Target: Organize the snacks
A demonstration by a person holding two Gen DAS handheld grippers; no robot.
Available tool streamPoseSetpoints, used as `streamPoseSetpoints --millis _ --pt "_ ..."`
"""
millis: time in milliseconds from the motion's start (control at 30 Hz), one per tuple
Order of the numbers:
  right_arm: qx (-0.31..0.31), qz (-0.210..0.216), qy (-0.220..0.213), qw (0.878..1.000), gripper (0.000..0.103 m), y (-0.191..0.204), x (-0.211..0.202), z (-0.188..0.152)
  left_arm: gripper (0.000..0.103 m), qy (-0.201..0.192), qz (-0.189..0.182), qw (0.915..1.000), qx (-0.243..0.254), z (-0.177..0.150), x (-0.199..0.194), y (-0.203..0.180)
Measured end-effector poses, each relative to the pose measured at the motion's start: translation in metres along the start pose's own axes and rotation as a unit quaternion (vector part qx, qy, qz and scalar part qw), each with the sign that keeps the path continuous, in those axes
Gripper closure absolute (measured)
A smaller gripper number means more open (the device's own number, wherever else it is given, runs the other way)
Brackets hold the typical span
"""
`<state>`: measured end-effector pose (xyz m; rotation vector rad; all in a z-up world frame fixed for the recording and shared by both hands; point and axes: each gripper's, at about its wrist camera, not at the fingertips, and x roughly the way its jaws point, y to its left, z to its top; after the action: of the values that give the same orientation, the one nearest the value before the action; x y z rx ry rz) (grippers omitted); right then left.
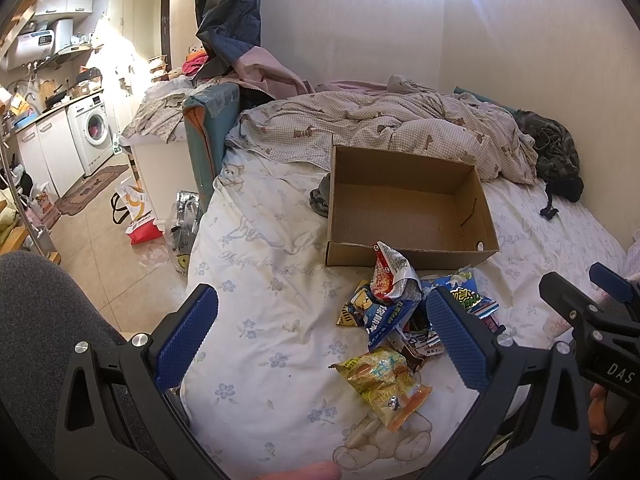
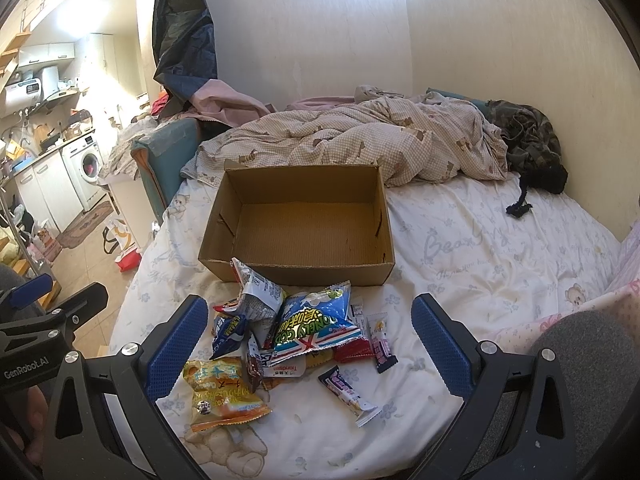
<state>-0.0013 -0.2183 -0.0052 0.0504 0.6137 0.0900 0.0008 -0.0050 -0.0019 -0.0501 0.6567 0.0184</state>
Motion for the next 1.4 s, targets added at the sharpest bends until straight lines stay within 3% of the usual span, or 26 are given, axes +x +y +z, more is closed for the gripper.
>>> streamPoseSetpoints --millis 667,800,1000,1133,1233,1300,1400 --pt "0.001 0.001 0.0 1.0 0.0 -0.002 0.0 -0.001 0.0 -0.001 0.002 1.0 0.001 0.001 0.0 -0.001" --pt "0.025 -0.003 0.01 1.0 0.0 -0.008 0.002 -0.001 0.0 0.003 -0.001 1.0 -0.004 0.003 0.0 0.001" --pt "0.074 0.023 0.101 0.992 0.0 -0.033 0.029 0.013 0.0 0.038 0.015 0.9992 -0.003 0.012 0.015 0.011" --pt "0.085 0.024 0.174 0.981 0.0 -0.05 0.053 0.024 0.0 0.102 0.04 0.994 0.003 0.016 0.045 0.009" --pt "0.099 0.047 0.245 0.963 0.0 -0.06 0.081 0.023 0.0 0.187 0.042 0.9815 0.001 0.004 0.08 0.006" --pt "0.1 0.061 0.309 0.944 0.0 -0.061 0.104 0.017 0.0 0.237 0.034 0.9707 -0.017 -0.007 0.099 0.006" --pt "0.058 0.066 0.392 0.916 0.014 -0.053 0.136 0.001 0.0 0.297 0.012 0.9528 -0.064 -0.03 0.123 0.006"
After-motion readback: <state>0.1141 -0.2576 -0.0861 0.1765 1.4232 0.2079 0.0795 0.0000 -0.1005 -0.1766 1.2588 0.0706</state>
